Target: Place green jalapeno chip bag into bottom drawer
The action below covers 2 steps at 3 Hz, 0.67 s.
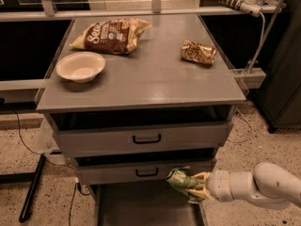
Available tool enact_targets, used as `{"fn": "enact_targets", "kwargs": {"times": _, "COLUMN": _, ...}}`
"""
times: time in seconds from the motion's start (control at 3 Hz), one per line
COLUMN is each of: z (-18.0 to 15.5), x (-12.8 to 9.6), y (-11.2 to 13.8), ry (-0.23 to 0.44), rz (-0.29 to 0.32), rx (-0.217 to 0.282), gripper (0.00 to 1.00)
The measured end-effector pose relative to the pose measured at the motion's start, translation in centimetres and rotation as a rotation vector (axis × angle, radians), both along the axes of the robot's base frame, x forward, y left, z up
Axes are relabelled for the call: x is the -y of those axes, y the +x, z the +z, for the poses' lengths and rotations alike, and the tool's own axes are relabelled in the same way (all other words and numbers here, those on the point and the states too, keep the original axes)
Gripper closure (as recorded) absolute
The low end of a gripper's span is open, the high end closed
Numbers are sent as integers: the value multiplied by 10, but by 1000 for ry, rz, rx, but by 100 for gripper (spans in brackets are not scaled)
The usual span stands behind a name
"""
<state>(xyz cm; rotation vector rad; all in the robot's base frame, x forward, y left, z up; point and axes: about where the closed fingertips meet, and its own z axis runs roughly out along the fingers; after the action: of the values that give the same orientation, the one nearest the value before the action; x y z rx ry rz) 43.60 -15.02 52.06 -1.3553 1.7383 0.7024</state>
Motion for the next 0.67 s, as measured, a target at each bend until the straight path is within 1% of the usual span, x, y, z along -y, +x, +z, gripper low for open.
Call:
{"fn": "enact_targets", "kwargs": {"times": 0.33, "z": -8, "x": -13, "y": -1, "ry": -10, "rz": 9, "rx": 10, "gripper": 100}}
{"fn": "enact_targets", "kwargs": {"times": 0.67, "z": -56, "x": -31, "y": 8, "ry": -55, "rz": 27, "rx": 14, "gripper": 100}}
